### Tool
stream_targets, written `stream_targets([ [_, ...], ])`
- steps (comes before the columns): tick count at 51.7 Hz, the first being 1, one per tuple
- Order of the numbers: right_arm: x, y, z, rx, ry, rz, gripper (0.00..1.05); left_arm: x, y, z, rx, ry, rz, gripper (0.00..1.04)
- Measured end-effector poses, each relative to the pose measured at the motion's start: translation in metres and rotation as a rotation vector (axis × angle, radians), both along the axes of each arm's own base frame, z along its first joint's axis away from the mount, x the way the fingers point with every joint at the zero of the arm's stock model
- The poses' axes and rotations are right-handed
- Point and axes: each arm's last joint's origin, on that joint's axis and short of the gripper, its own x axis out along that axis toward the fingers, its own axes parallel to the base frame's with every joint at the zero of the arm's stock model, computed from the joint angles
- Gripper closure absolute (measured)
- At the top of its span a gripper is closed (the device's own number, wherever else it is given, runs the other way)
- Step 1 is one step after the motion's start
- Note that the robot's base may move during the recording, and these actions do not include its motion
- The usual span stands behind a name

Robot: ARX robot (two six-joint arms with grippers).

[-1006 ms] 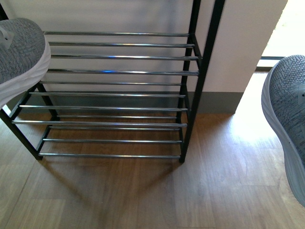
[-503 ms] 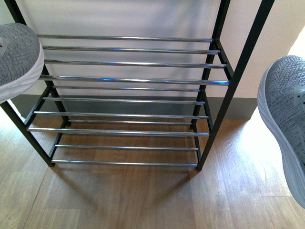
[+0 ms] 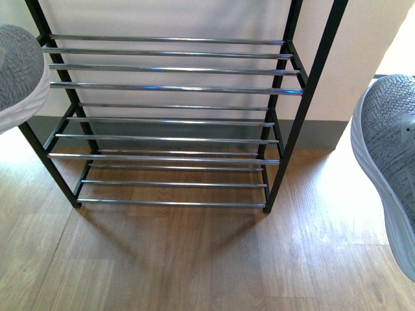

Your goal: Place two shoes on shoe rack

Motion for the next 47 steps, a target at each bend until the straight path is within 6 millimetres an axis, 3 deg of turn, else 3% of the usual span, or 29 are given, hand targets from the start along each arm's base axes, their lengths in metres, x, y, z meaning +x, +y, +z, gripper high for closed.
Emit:
stream_targets([
  [47, 0.0000, 0.0000, -0.0001, 0.001, 0.001, 0.000, 1.03, -0.0001, 0.0000, -0.0005, 0.000, 0.003, 0.000, 1.03],
])
